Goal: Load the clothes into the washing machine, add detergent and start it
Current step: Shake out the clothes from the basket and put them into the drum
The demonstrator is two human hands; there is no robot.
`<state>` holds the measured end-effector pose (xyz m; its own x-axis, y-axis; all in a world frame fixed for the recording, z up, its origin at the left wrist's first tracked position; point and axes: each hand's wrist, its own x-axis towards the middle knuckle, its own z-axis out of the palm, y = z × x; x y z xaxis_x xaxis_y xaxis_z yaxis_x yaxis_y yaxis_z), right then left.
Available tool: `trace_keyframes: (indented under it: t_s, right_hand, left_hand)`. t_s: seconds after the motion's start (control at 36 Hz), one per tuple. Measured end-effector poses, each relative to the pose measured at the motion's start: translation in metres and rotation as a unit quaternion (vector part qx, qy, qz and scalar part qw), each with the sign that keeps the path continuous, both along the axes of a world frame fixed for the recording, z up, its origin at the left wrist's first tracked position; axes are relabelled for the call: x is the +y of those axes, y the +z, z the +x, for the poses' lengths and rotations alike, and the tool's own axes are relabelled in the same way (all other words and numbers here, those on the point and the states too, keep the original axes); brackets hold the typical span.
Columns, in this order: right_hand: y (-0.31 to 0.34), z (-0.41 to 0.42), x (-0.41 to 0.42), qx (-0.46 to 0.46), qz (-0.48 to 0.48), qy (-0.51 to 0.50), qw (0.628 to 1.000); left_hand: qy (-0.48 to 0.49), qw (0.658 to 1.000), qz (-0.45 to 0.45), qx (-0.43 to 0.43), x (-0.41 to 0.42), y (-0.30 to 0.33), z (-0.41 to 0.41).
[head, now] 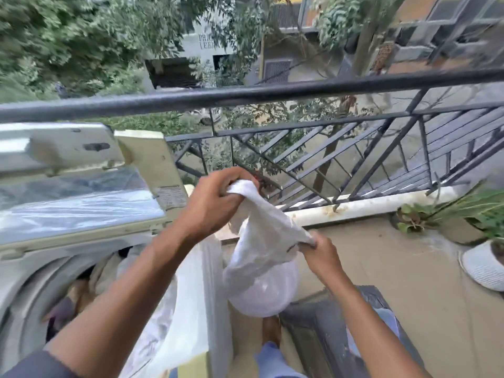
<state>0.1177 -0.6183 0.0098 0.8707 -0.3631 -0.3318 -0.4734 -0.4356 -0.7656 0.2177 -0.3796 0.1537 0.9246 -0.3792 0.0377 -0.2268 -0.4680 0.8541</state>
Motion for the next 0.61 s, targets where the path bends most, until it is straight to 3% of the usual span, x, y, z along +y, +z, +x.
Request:
trace_keyframes:
  t_s: [0.11,0.28,0.44,0.56,0.61]
  right_hand:
    - [0.051,0.013,0.004,-0.060,0.114,-0.030,0.991]
    - [0.139,0.023,0.032,-0.152,0.110,0.013,0.982]
    - [0.194,0.019,0.077,-0.201,0.194,0.071,0.958]
    - [0.221,0.014,0.108,-0.237,0.283,0.115,0.922]
    - [0.226,0.014,0.119,-0.256,0.306,0.138,0.907]
  left_hand:
    - [0.080,0.997,0.009,0.019,0.031,-0.006,-0.003]
    - [0.121,0.991,-0.033,0.052,0.058,-0.017,-0.028]
    - [-0.025,0.996,0.013,0.090,0.067,-0.016,-0.061]
    - [-0.058,0.996,-0.053,0.030,0.053,-0.018,-0.066]
    - [-0.028,0.994,-0.096,0.033,0.047,-0.013,-0.071]
